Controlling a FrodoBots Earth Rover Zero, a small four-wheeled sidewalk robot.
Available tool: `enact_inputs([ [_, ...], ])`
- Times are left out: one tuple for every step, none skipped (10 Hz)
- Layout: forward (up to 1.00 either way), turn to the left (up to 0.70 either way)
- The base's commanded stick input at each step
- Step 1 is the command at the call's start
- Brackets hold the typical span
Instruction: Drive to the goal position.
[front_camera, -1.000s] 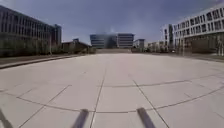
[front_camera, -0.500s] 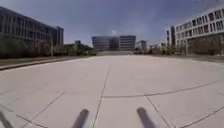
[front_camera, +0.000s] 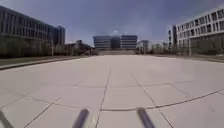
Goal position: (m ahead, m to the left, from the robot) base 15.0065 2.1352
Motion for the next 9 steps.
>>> enact_inputs([
  [0.70,0.00],
  [0.70,0.00],
  [0.70,0.00],
  [0.70,0.00],
  [0.70,0.00],
  [0.70,0.00],
  [0.70,0.00],
  [0.70,0.00],
  [0.70,0.00],
])
